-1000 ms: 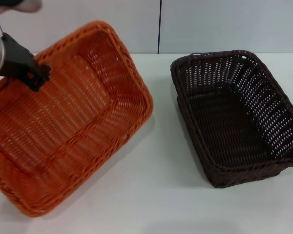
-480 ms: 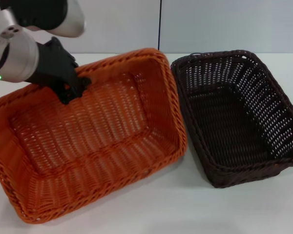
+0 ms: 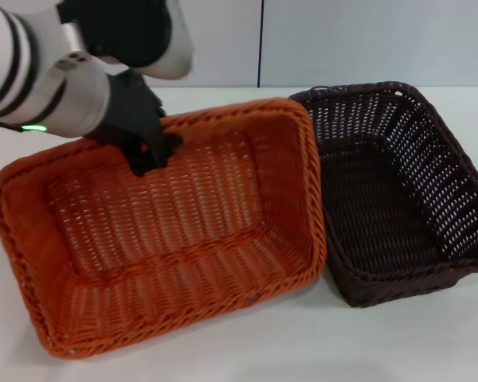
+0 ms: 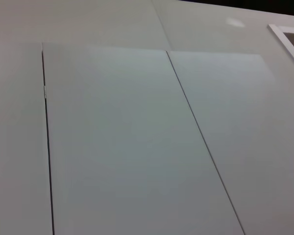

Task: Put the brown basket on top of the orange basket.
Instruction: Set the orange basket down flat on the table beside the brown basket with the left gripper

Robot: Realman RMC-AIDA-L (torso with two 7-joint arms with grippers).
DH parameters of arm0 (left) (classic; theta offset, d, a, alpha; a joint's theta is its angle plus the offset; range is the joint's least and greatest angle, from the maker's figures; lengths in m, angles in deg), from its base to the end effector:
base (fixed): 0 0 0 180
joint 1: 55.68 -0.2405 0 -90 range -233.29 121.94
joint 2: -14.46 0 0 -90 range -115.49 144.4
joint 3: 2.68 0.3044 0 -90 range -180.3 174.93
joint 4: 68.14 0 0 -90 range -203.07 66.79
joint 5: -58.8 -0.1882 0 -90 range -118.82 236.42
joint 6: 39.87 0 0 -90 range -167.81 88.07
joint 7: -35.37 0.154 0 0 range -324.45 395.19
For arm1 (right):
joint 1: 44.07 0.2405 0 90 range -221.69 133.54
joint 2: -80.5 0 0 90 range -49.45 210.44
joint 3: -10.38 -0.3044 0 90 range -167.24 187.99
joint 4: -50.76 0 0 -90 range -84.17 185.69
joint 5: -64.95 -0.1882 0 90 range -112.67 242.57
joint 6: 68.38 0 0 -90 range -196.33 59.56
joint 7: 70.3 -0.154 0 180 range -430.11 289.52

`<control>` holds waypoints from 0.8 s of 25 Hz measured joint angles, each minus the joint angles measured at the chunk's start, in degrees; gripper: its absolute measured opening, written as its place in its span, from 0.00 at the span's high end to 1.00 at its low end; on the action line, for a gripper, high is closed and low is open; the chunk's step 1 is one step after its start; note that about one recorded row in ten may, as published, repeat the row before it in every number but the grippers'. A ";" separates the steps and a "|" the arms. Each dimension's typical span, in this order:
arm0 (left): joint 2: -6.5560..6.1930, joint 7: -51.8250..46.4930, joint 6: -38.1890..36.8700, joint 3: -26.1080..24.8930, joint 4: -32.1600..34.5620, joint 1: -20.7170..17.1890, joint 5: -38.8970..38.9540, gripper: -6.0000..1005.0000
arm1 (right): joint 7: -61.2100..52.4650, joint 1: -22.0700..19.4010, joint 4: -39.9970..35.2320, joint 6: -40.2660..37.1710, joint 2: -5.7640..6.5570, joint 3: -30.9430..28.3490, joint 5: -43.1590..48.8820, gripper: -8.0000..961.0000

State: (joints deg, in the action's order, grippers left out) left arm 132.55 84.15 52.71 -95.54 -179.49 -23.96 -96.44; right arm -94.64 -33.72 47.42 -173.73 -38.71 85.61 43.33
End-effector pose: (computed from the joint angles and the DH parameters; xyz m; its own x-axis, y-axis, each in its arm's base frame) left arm -0.1381 0.3471 0.0199 0.9344 0.0600 -0.3512 -0.1518 -0.8247 -0.5448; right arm 0.4012 0.2030 0.1028 0.5623 0.5983 -0.5708 -0.8157 0.2881 -0.5016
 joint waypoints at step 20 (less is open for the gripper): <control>0.30 1.85 -11.39 4.64 16.76 6.33 0.52 0.77 | 0.54 0.50 -0.04 0.57 0.12 0.00 0.00 0.15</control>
State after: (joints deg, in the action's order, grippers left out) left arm 132.85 85.99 41.32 -90.90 -162.73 -17.63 -95.91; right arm -94.10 -33.22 47.38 -173.16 -38.59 85.61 43.33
